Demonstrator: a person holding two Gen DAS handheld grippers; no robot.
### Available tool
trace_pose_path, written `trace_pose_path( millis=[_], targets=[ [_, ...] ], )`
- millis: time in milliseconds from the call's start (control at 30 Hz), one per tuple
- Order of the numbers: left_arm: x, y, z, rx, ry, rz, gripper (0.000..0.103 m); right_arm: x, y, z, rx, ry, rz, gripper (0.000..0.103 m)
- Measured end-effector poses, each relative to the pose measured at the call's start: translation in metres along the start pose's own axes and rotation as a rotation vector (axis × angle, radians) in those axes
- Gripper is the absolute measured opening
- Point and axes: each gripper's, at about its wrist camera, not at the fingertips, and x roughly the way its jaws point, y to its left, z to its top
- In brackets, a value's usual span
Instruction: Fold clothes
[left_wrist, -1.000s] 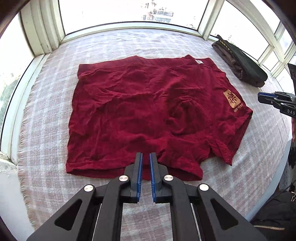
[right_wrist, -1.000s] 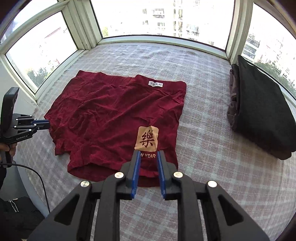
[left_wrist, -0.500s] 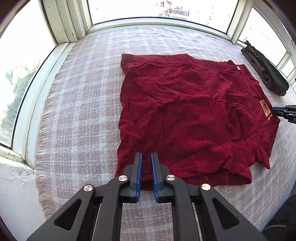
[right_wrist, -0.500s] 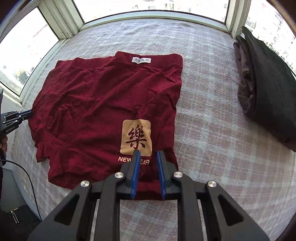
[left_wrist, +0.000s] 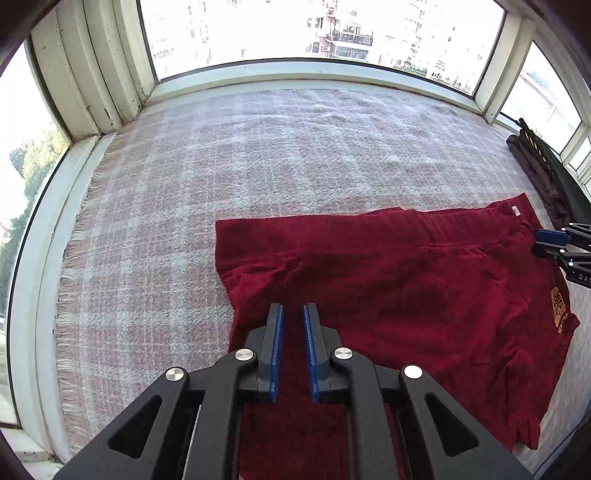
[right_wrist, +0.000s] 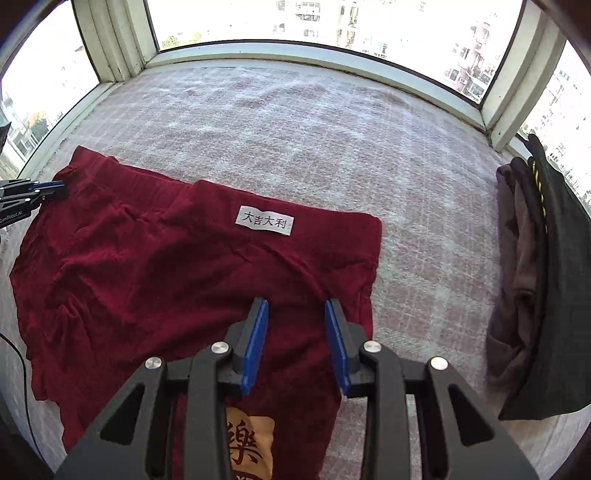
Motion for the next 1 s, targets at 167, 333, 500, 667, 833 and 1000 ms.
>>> trace_pose_path(
  millis=[167,333,500,667,833,1000],
  targets=[
    [-0.019,0.002,0.019,-0.018,-0.081,-0.077,0.013,-0.024,-0.005,0.02,0.055,-0.108,0.08,0.032],
    [0.018,-0.036,0.053,0.061,-0.052,-0.113,0.016,0.009,0.024,0.044,-0.049,-0.056,0.1,0.032],
    [0.038,-0.021,0.061,0.015,-0.064,-0.055,0.016,0.015,0.007,0.048,0.008,-0.056,0.077,0.02],
    [0.032,-0.007,0.054,0.003,-0.077,-0.014,0.013,0.004,0.009,0.045,-0.005,-0.057,0.03,0.02],
    [-0.011,0.015,0.011,-0.067,-0.116,-0.01,0.022,-0.023,0.03,0.005,-0.069,-0.084,0.044,0.042],
    [-0.035,0.034,-0.056,-0.162,-0.074,0.009,0.022,-0.017,0.03,-0.003,-0.085,-0.039,0.034,0.045]
  ],
)
